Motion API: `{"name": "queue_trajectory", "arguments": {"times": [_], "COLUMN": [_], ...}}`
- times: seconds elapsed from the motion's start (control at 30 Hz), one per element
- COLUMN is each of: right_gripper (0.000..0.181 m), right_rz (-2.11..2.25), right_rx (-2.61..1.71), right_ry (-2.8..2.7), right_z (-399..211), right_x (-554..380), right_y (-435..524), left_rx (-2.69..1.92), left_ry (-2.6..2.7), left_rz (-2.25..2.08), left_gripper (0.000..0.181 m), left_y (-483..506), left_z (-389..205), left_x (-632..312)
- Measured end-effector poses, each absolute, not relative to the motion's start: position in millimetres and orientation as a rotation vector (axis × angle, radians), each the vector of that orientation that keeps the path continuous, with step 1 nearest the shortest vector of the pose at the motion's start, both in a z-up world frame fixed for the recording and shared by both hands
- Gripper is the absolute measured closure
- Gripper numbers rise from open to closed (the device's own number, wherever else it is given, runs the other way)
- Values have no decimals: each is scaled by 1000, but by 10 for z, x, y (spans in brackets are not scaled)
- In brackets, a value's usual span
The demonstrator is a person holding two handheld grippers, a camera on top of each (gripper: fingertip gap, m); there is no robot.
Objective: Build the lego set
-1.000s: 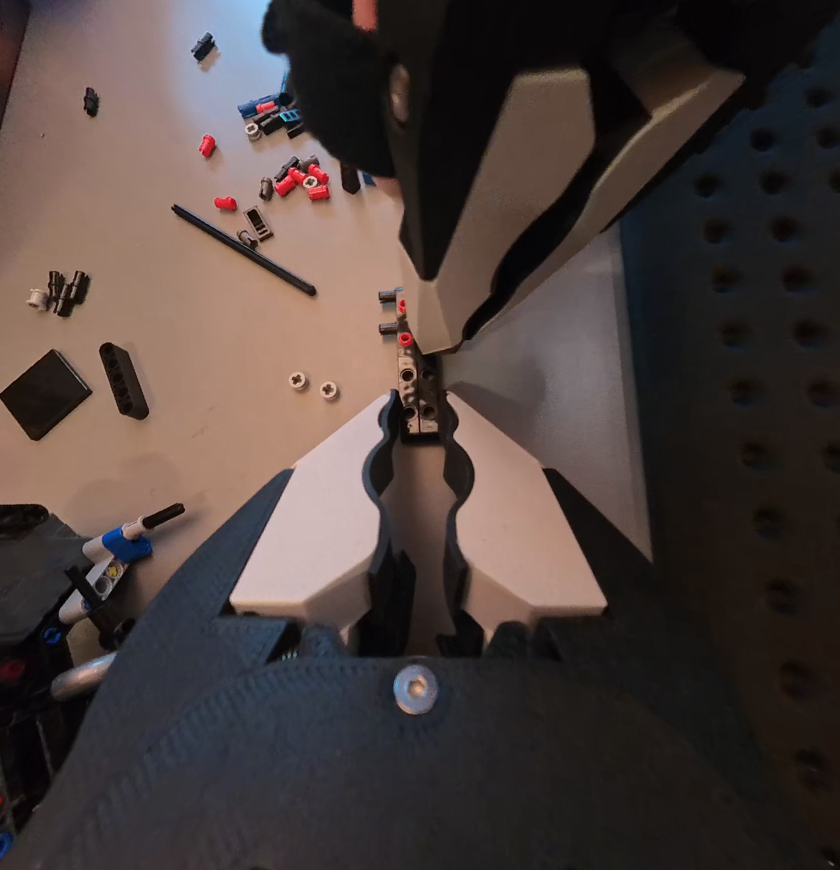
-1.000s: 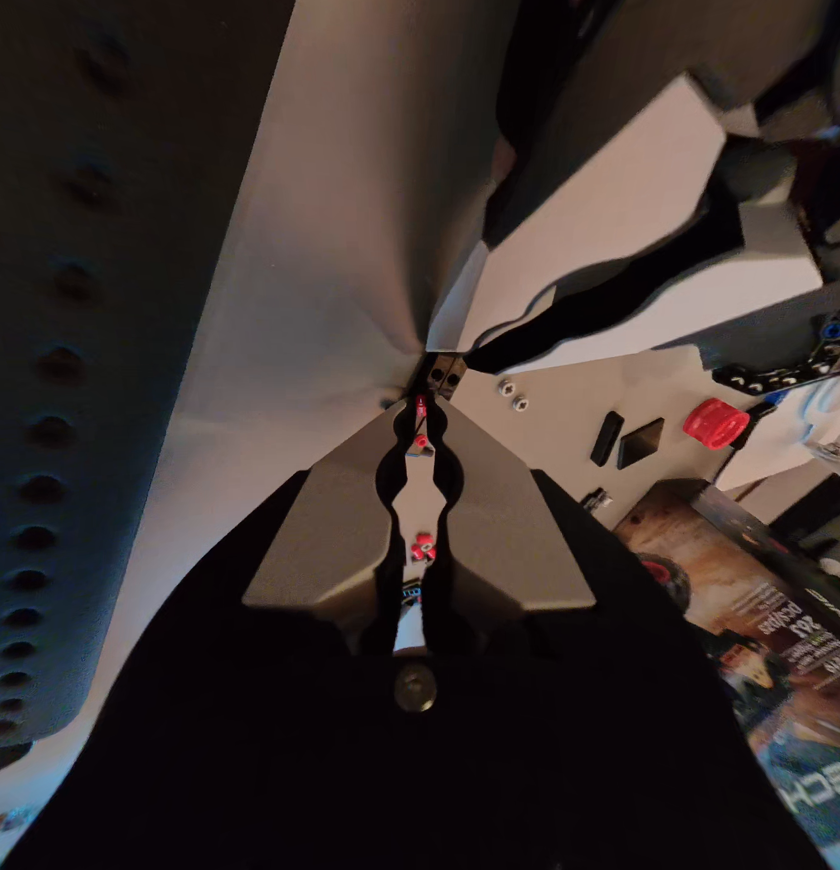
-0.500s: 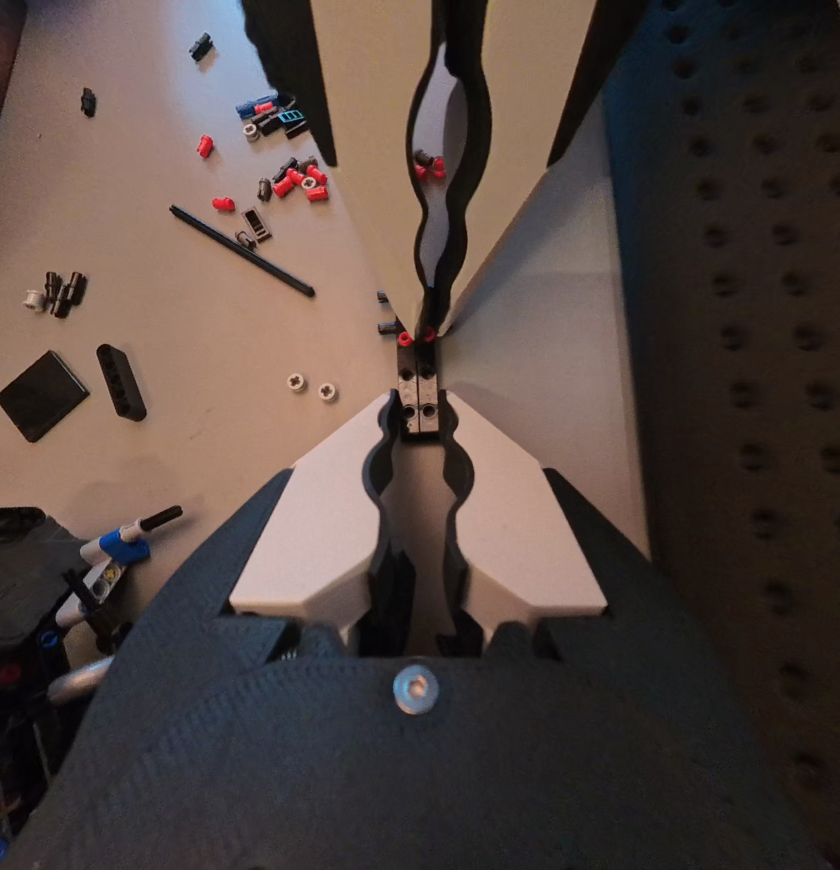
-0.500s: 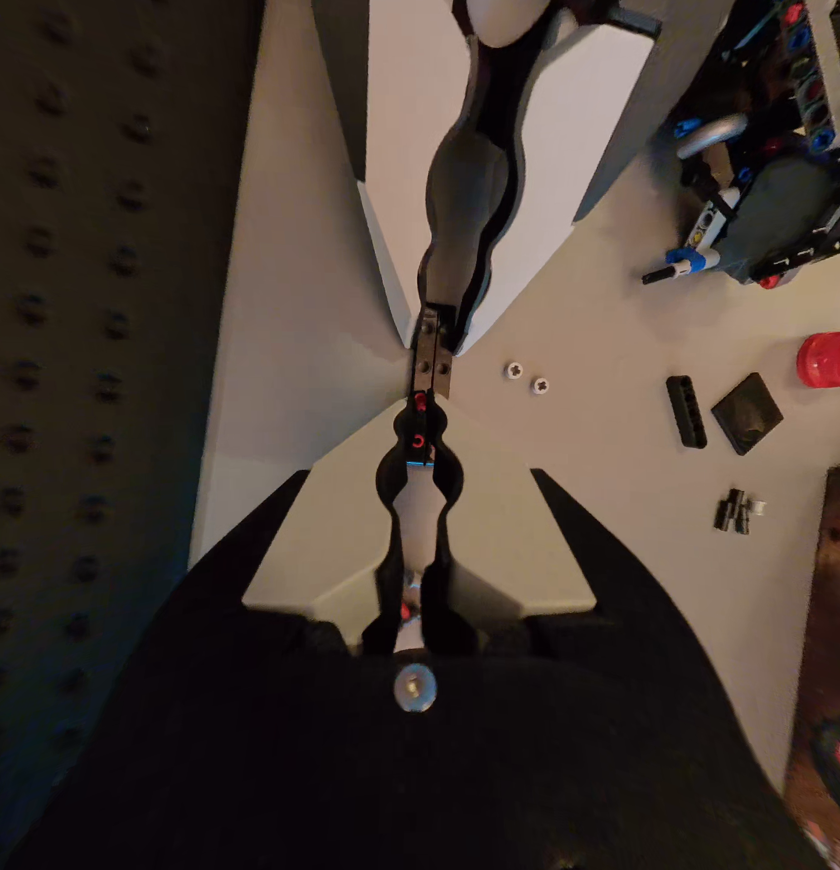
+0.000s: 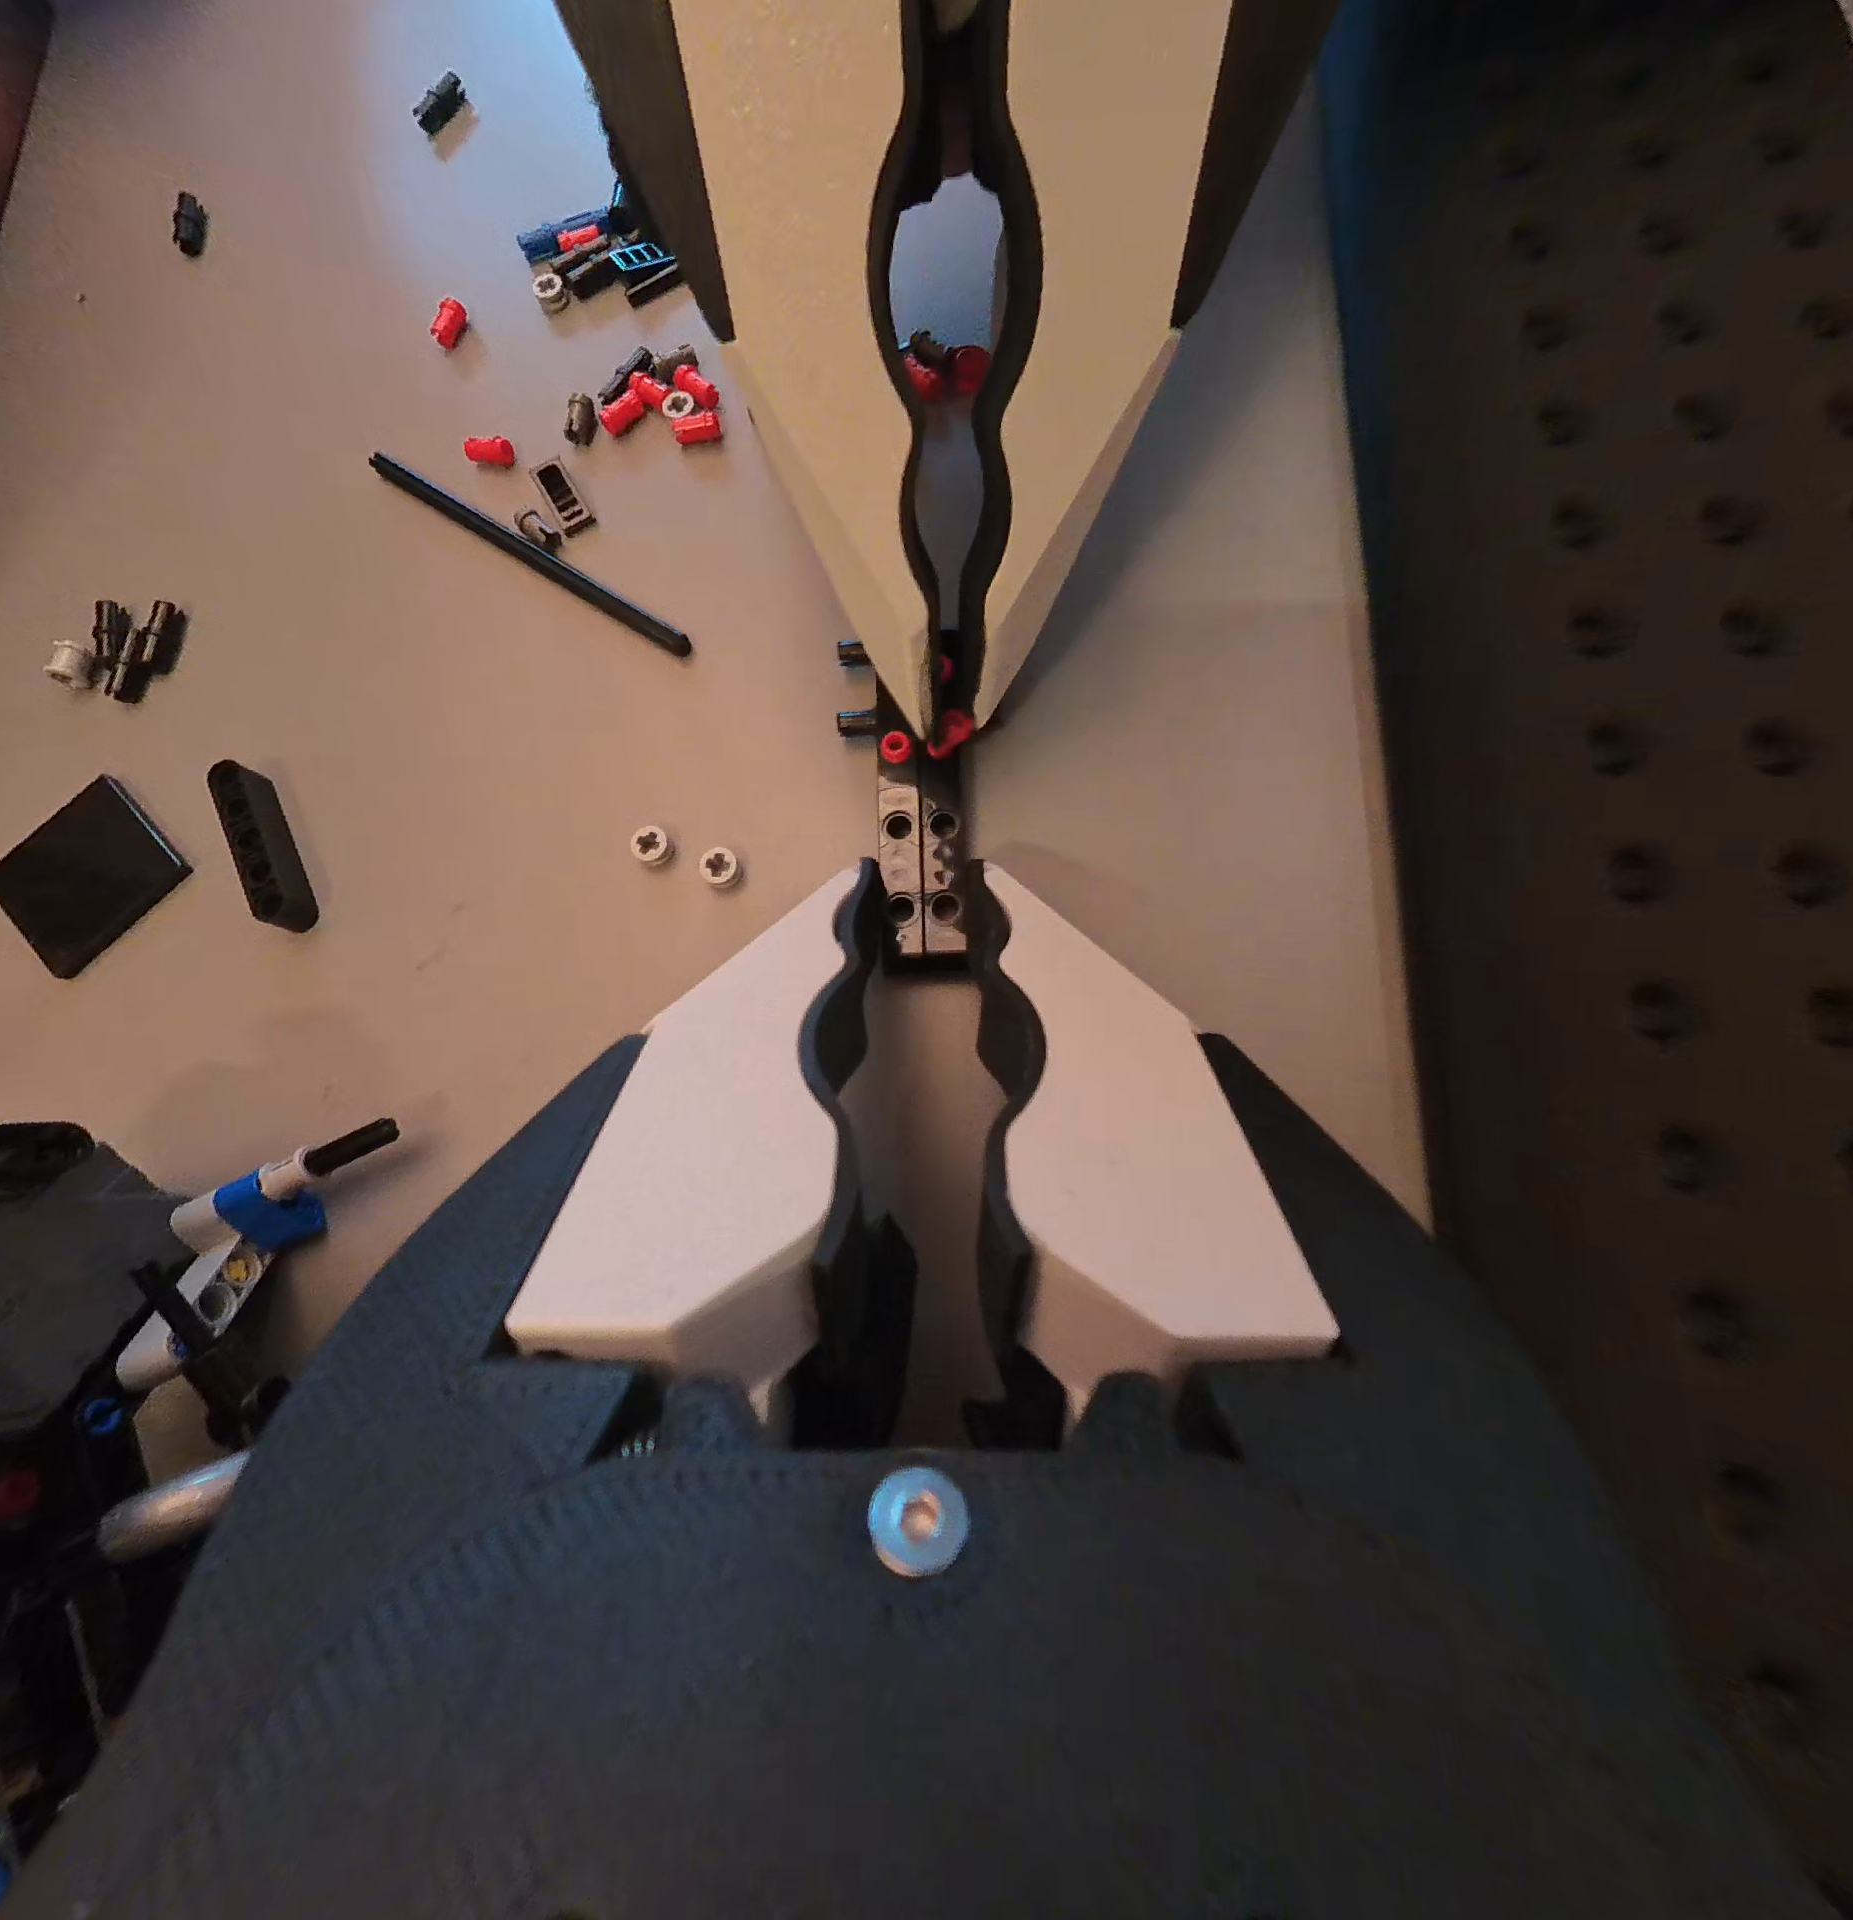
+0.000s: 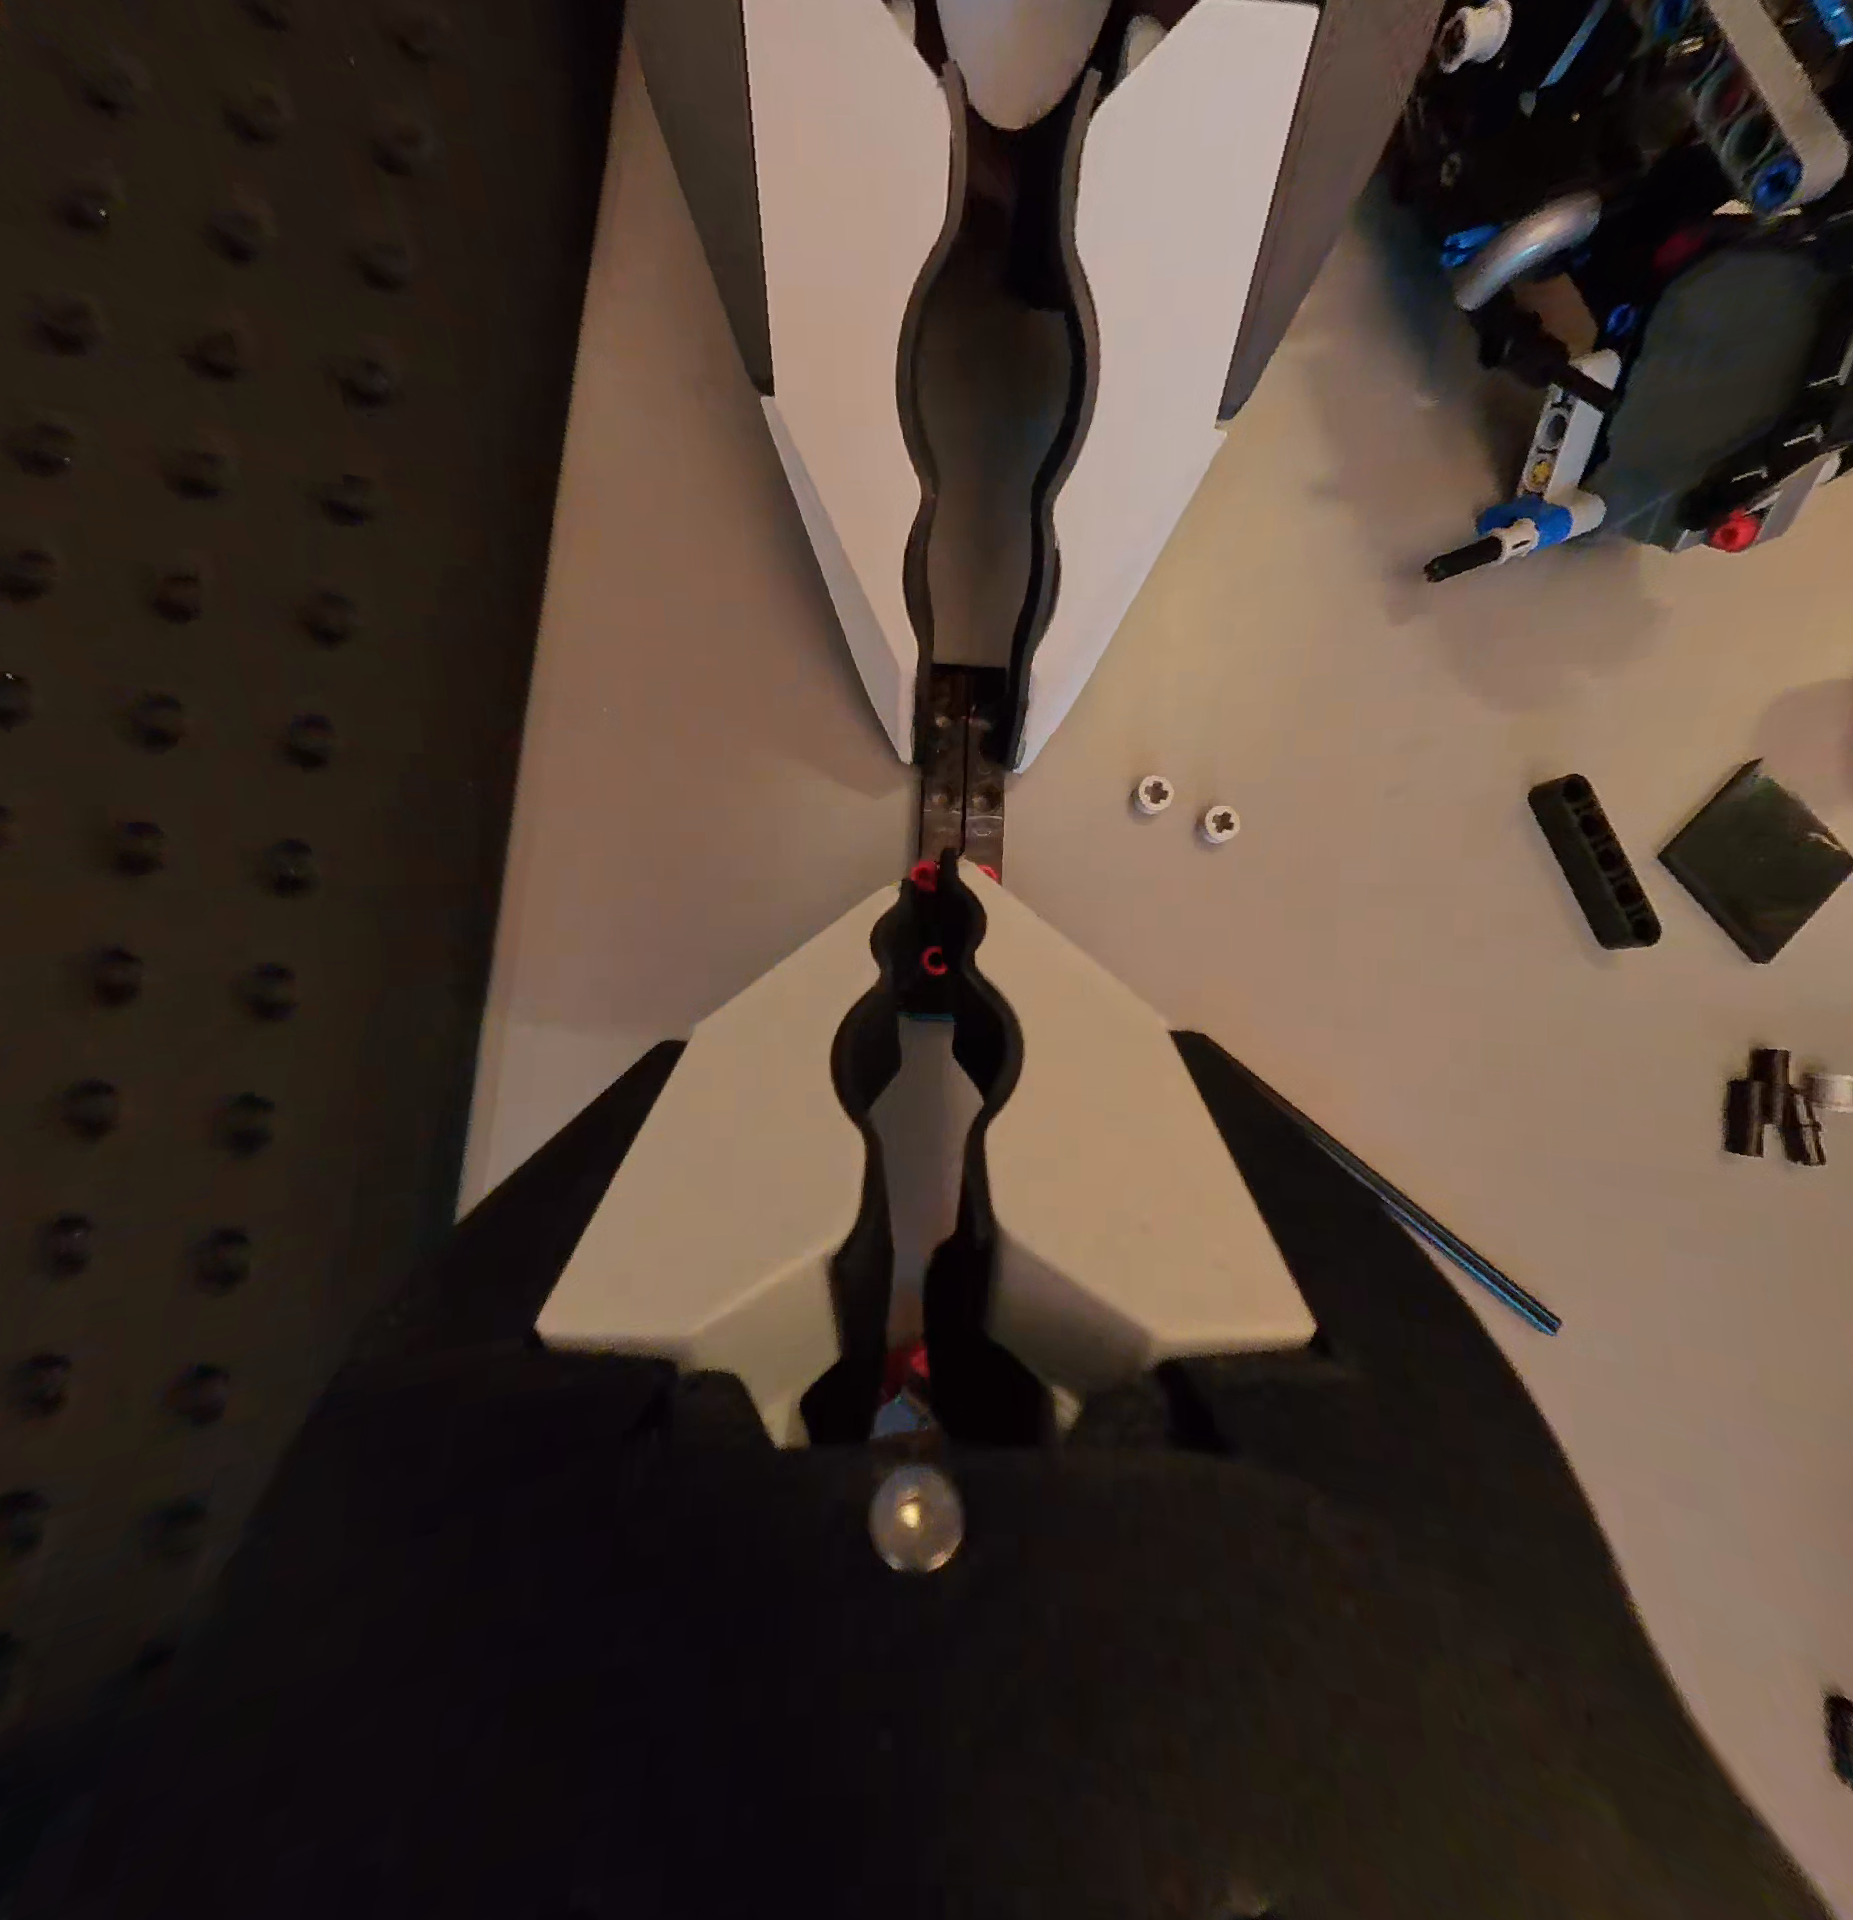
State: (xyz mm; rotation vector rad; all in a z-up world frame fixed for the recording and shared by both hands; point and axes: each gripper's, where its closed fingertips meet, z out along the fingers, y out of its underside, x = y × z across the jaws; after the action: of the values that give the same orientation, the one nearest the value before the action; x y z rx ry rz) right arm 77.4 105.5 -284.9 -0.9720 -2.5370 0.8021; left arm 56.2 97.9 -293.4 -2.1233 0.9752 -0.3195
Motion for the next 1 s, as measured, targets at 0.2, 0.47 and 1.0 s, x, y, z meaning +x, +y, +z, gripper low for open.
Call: {"name": "queue_trajectory", "arguments": {"times": [0.2,0.47,1.0], "right_gripper": [181,181,181], "right_rz": [796,763,693], "right_rx": [-1003,-1046,-1104], "right_ry": [-2608,-2729,-2839], "right_z": [-2854,-2856,-2875], "right_x": [779,779,740], "right_y": [1063,1063,1066], "left_rx": [-2125,-2126,-2126], "left_ry": [973,972,971], "left_rz": [-324,-329,-331], "left_gripper": [167,167,167], "left_y": [980,980,980], "left_z": [-2934,-2934,-2934], "left_x": [563,565,570]}}
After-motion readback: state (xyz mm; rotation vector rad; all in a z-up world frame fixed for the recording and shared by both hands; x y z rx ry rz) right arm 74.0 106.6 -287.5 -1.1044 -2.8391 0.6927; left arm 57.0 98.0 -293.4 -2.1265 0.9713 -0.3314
